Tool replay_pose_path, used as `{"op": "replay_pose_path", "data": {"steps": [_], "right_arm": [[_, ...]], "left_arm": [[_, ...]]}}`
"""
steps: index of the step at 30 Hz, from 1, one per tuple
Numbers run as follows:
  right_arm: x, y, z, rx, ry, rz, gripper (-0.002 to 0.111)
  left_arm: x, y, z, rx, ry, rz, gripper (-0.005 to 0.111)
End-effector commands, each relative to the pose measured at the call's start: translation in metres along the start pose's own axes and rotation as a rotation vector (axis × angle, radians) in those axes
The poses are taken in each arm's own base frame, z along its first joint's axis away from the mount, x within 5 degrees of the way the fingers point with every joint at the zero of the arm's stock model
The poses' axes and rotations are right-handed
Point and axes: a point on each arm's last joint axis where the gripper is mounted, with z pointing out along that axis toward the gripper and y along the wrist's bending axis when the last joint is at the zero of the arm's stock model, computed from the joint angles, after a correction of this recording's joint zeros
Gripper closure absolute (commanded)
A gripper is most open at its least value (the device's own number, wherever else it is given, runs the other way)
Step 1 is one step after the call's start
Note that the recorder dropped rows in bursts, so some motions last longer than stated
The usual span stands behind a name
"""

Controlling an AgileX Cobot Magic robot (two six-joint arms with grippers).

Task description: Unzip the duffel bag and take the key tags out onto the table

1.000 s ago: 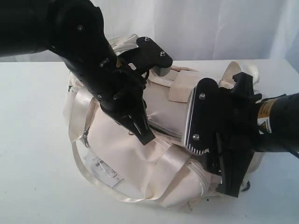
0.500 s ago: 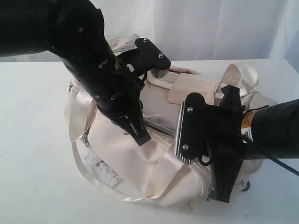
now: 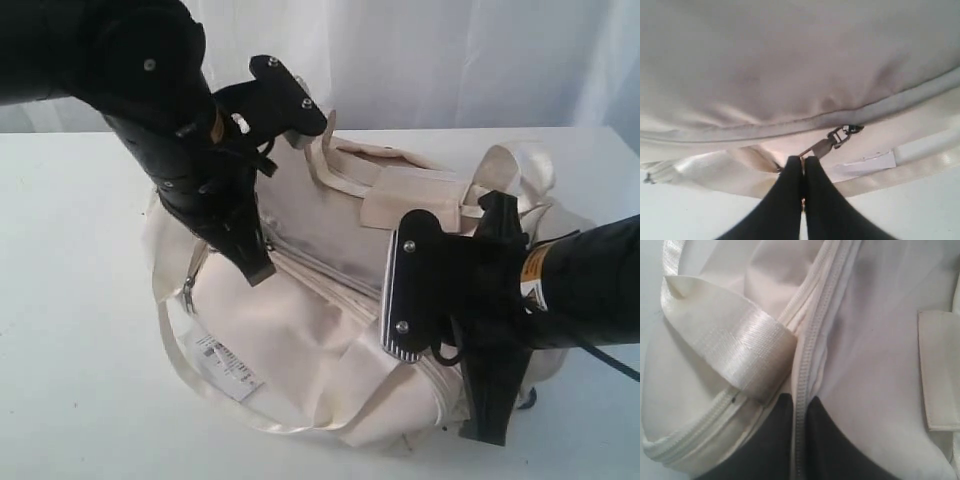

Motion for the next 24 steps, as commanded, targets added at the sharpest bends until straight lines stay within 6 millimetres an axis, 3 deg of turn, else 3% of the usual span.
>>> {"op": "replay_pose_path", "data": {"steps": [1, 15, 24], "right_arm": [[0.011, 0.003, -0.002, -0.023, 0.106, -0.008, 0.108], [0.017, 0.004, -0.003, -0.030, 0.179, -0.006, 0.108], [0.026, -0.005, -0.005, 0.078, 0.279, 0.061, 0.108]], "left_arm": [[0.009, 0.010, -0.020, -0.074, 0.026, -0.001, 0.107], [0.028, 0.020, -0.042, -0.159, 0.123, -0.021, 0.107], [0.039, 0.025, -0.064, -0.190, 0.121, -0.031, 0.107]]}}
